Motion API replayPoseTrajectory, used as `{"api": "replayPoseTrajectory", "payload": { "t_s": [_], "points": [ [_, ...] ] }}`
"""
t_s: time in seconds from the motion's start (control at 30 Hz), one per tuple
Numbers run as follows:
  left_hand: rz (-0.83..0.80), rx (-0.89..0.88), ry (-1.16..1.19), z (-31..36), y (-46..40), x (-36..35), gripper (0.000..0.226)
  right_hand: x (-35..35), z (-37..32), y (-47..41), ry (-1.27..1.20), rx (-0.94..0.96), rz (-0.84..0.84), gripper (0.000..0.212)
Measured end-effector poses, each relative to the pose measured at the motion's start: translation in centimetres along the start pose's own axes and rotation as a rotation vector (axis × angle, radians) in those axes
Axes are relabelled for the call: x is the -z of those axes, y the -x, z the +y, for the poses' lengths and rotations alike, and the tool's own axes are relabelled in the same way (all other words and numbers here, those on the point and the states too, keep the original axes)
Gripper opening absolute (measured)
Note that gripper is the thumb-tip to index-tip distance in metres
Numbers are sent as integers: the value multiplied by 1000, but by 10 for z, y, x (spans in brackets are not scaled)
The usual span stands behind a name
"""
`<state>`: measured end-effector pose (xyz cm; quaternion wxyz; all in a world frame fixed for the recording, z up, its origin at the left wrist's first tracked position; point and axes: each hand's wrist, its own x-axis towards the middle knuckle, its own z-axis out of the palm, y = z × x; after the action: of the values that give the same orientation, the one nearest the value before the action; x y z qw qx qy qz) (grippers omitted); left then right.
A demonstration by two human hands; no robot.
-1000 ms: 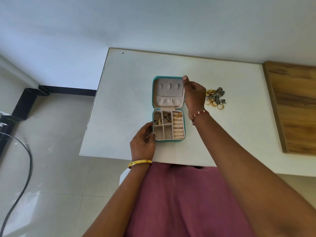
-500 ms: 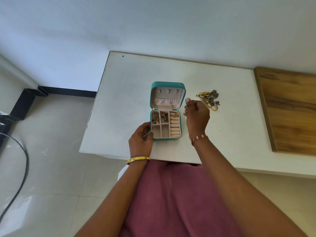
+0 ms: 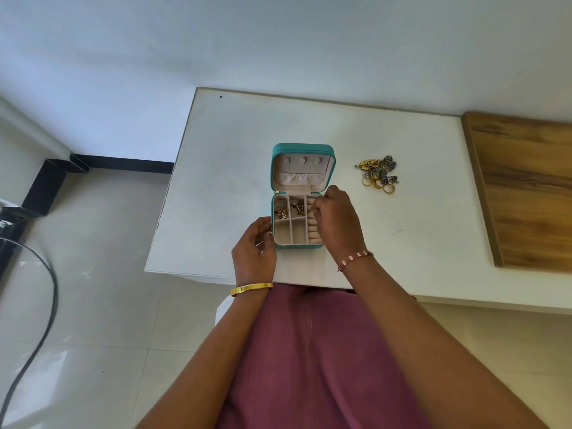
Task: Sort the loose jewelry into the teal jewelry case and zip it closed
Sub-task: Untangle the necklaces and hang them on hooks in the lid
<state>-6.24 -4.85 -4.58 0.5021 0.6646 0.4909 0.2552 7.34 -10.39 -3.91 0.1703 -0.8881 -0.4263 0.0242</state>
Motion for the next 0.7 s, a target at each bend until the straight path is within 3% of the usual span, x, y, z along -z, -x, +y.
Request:
{"api": "replayPoseTrajectory", "payload": {
  "t_s": [0.5, 0.7],
  "points": [
    [74, 5, 82, 14, 19, 7, 27, 5, 2, 1, 53, 63, -32, 13],
    [9, -91, 65, 29, 26, 1, 29, 24, 1, 16, -635, -310, 25, 8]
  ]
}}
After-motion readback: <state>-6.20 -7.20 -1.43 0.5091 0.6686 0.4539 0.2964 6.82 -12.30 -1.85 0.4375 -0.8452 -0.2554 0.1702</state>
